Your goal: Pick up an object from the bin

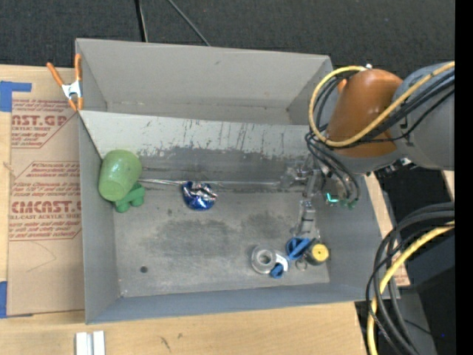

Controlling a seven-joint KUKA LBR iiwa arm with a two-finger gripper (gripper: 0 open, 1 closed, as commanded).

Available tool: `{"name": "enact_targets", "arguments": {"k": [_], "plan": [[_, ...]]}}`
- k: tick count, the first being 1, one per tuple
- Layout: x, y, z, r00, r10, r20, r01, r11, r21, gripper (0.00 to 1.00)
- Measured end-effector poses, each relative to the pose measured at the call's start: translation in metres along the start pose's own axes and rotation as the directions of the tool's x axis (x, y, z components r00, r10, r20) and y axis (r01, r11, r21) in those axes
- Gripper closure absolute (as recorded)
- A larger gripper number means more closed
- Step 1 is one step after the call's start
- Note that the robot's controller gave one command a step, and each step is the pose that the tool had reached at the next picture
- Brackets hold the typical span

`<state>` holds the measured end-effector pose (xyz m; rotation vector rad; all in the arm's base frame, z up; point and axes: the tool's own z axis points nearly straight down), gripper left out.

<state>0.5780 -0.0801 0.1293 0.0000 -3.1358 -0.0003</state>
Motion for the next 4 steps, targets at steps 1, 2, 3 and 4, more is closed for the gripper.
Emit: {"name": "enact_targets", "arguments": {"k": [1,2,3,4], "plan": [[0.086,-0.034,0.063,0.994,-0.108,0.002,0.108,0.994,0.0,0.0],[0.083,-0.032,0.061,0.994,-0.111,0.006,0.111,0.994,0.001,1.0],[0.058,-0.056,-0.04,0.993,-0.118,0.016,0.117,0.993,0.005,1.0],[0.047,-0.032,-0.098,0.994,-0.109,0.016,0.109,0.994,0.003,1.0]]}}
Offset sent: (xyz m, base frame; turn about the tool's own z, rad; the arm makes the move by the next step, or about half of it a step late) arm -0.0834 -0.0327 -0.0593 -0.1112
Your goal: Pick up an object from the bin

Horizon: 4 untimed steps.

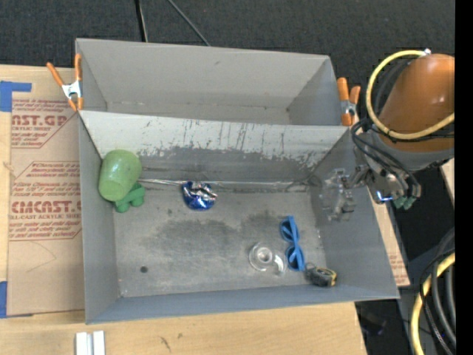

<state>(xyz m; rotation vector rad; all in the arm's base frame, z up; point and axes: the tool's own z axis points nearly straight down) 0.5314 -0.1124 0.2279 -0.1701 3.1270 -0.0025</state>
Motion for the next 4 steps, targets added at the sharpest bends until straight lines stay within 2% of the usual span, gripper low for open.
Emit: {"name": "enact_targets", "arguments": {"k": [1,2,3,4], "plan": [[-0.036,0.047,0.109,0.997,0.07,-0.014,-0.07,0.998,-0.005,1.0],[-0.036,0.044,0.104,0.997,0.073,-0.008,-0.073,0.997,-0.002,0.0],[0.029,0.007,0.158,0.987,-0.162,-0.01,0.162,0.987,-0.004,0.0],[0.036,0.024,0.157,0.852,-0.523,-0.003,0.523,0.852,-0.007,0.0]]}}
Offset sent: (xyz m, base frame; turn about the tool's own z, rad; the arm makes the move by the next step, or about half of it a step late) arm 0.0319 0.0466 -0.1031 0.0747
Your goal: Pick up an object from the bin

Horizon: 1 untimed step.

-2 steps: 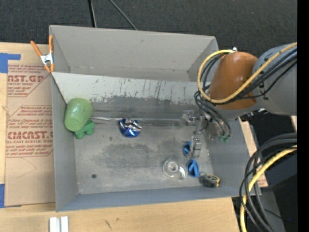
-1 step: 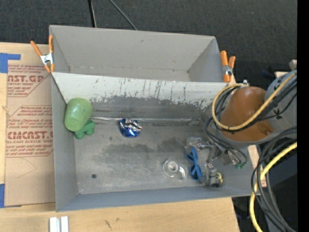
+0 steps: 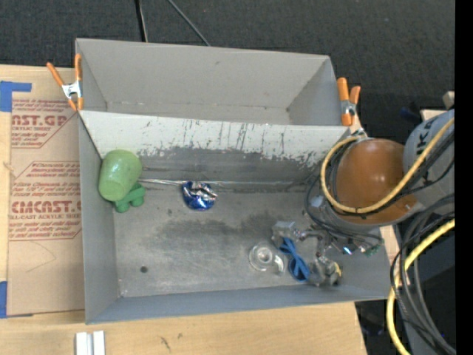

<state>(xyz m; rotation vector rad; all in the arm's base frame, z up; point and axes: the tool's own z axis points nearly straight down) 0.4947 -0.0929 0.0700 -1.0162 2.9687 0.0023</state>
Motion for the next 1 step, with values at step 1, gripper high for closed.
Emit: {"name": "enact_targets", "arguments": {"k": [1], "plan": [[-0.0001,-0.0003,-0.0002,1.0,0.001,0.001,-0.001,1.0,0.0,1.0]]}}
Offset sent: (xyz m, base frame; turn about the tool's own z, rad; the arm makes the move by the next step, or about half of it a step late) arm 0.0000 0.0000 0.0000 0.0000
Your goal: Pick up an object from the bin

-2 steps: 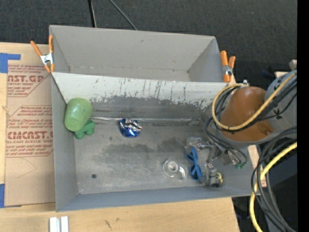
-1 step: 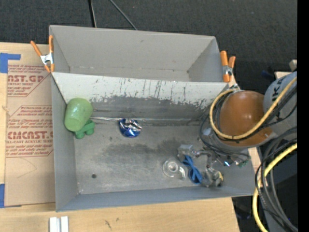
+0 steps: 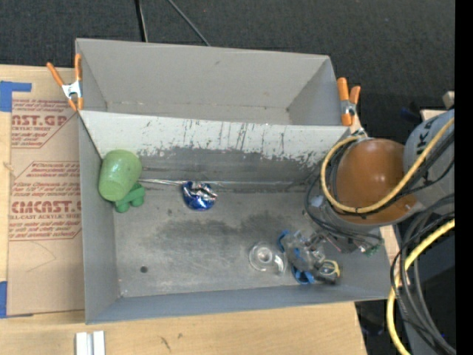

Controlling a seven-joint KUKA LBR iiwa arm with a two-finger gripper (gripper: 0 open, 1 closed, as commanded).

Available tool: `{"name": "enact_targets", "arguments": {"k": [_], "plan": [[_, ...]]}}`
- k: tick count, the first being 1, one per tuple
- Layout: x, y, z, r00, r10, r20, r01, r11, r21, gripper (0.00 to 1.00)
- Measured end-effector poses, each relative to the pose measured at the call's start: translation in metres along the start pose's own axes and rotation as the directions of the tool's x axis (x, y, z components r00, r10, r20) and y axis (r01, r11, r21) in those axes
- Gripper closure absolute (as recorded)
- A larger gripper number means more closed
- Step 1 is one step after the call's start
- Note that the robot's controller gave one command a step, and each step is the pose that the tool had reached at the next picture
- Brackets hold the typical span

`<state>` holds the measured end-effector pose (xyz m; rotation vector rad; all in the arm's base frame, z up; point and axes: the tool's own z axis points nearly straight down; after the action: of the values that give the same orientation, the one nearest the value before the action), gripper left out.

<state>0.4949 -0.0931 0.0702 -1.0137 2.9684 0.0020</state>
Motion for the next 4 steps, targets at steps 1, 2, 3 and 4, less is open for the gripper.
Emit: {"name": "enact_targets", "arguments": {"k": [1,2,3,4], "plan": [[0.0007,0.0001,0.0003,1.0,0.0,-0.002,0.0,1.0,-0.001,0.0],[0.0001,-0.0001,0.0,1.0,0.0,0.0,0.0,1.0,0.0,1.0],[0.0009,0.0004,0.0004,1.0,0.0,-0.002,0.0,1.0,-0.001,0.0],[0.0002,0.0002,-0.0001,1.0,0.0,-0.002,0.0,1.0,-0.001,1.0]]}}
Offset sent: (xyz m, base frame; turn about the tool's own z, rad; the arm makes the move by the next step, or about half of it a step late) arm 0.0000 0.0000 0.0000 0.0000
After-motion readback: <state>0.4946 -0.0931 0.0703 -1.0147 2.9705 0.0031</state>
